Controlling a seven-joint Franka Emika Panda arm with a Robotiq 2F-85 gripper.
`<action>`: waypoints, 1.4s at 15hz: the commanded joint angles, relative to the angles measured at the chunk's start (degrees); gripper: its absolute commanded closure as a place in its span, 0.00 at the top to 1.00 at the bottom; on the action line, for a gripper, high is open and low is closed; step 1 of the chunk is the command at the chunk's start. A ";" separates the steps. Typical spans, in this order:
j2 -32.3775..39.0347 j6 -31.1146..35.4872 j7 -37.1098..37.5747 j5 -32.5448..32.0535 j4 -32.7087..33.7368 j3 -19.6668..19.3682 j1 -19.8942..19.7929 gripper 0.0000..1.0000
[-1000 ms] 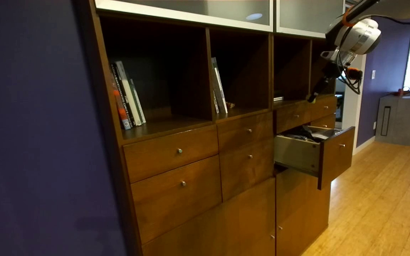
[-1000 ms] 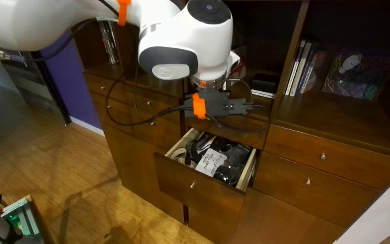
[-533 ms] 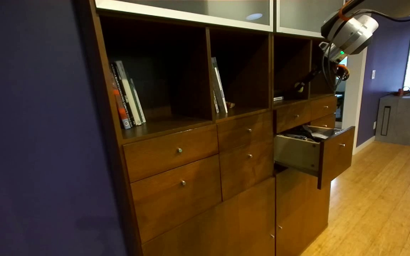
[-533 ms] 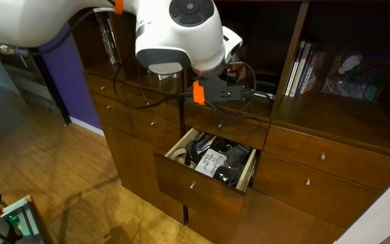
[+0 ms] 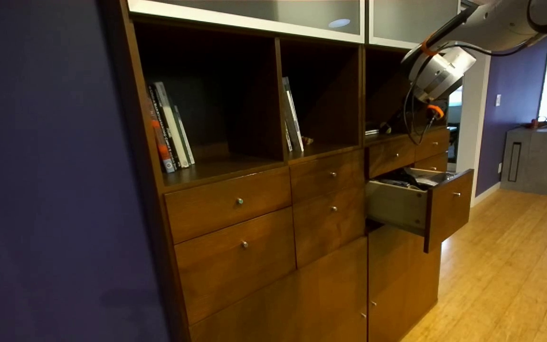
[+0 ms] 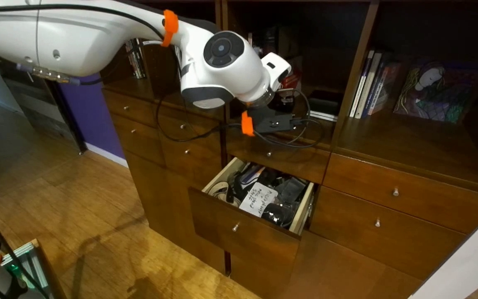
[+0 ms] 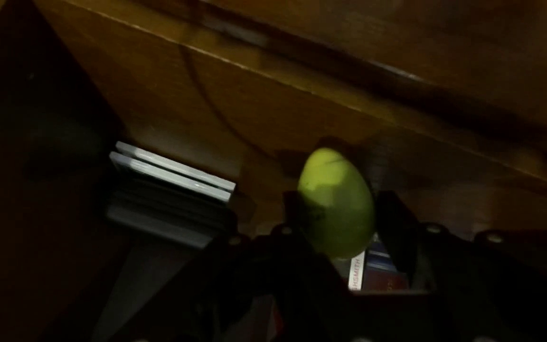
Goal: Remove the yellow object from the drawer
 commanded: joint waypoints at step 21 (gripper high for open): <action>7.15 13.49 -8.01 2.60 4.31 5.98 -0.53 0.95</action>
